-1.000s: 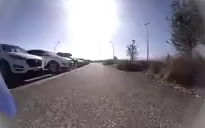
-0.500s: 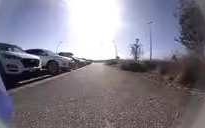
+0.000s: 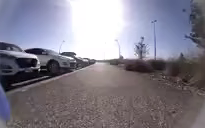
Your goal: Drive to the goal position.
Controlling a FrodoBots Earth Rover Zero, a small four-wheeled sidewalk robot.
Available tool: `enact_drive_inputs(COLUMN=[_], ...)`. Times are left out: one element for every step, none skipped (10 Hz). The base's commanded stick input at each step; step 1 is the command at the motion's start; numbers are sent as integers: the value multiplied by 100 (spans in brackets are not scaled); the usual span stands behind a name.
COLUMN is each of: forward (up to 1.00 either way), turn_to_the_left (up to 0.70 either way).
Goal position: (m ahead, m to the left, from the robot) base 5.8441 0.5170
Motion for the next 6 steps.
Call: enact_drive_inputs(forward=[100, 100, 100, 100, 100, 100], turn_to_the_left=[0, 0, 0, 0, 0, 0])
